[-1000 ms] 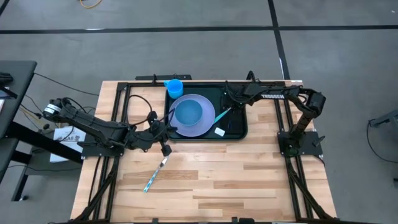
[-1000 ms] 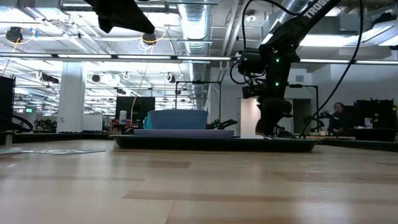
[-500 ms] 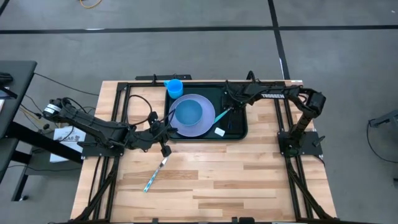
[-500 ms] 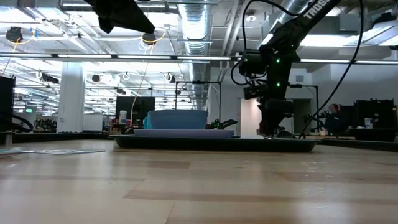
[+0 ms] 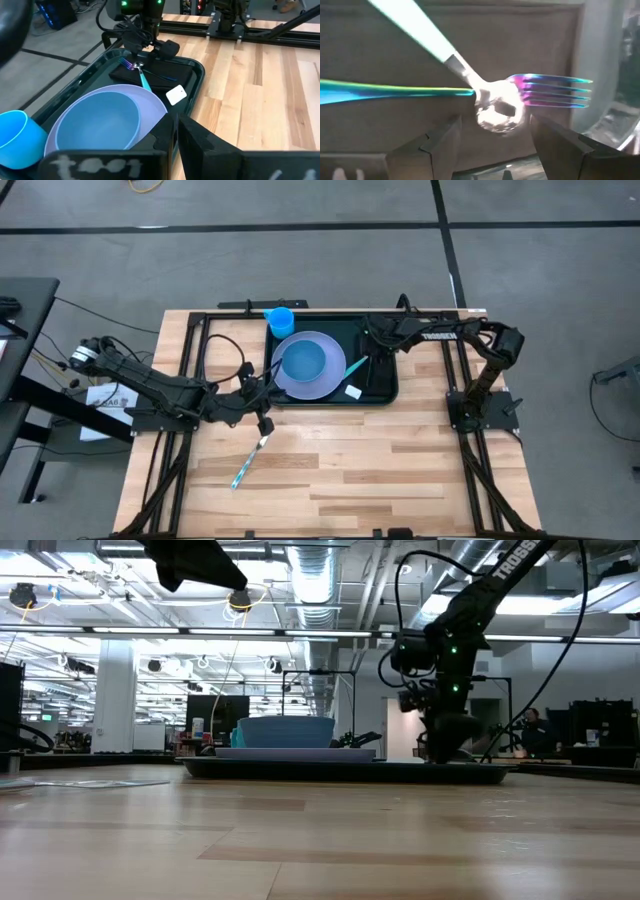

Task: Set up tray
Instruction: Put the blue spoon on the black napkin to the left of the blue fork on the black tray

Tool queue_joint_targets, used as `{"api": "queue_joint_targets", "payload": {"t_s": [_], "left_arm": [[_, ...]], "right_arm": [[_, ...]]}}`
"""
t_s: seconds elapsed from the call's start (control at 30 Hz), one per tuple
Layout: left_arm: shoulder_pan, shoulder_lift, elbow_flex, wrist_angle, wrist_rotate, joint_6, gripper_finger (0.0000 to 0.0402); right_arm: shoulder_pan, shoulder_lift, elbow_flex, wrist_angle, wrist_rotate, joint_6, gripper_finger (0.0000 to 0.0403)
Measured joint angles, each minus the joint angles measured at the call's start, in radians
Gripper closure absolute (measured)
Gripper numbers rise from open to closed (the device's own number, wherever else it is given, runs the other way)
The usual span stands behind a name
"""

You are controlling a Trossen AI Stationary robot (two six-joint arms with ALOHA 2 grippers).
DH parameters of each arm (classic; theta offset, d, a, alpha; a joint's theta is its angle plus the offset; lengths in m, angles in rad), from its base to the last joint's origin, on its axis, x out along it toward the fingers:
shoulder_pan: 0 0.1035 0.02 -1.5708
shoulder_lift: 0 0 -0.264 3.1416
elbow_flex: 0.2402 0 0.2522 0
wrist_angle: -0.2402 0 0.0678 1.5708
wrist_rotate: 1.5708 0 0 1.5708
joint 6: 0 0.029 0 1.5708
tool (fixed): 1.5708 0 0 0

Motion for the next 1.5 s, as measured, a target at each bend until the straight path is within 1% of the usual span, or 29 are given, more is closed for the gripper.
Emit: {"api": "queue_joint_targets", "payload": {"t_s": [0.47, 0.6, 0.73, 1.1, 1.37, 1.43, 1.5], "left_arm": [[-0.001, 0.000, 0.000, 0.001, -0.011, 0.000, 0.0388], [-0.001, 0.000, 0.000, 0.001, -0.012, 0.000, 0.0388], [-0.001, 0.000, 0.000, 0.001, -0.012, 0.000, 0.0388], [-0.001, 0.000, 0.000, 0.000, -0.013, 0.000, 0.0388], [-0.001, 0.000, 0.000, 0.000, -0.013, 0.000, 0.0388], [-0.001, 0.000, 0.000, 0.000, -0.013, -0.001, 0.0388], [-0.001, 0.000, 0.000, 0.000, -0.013, 0.000, 0.0388]], "right_arm": [[0.000, 0.000, 0.000, 0.041, 0.012, -0.014, 0.0173], [-0.001, 0.000, 0.000, 0.065, 0.012, -0.016, 0.0183], [-0.001, 0.000, 0.000, 0.064, 0.012, -0.016, 0.0211], [-0.001, 0.000, 0.000, 0.061, 0.012, -0.016, 0.0320], [0.006, 0.000, 0.000, 0.061, 0.012, -0.016, 0.0387], [0.006, 0.000, 0.000, 0.061, 0.012, -0.016, 0.0398], [0.006, 0.000, 0.000, 0.061, 0.011, -0.016, 0.0399]]}}
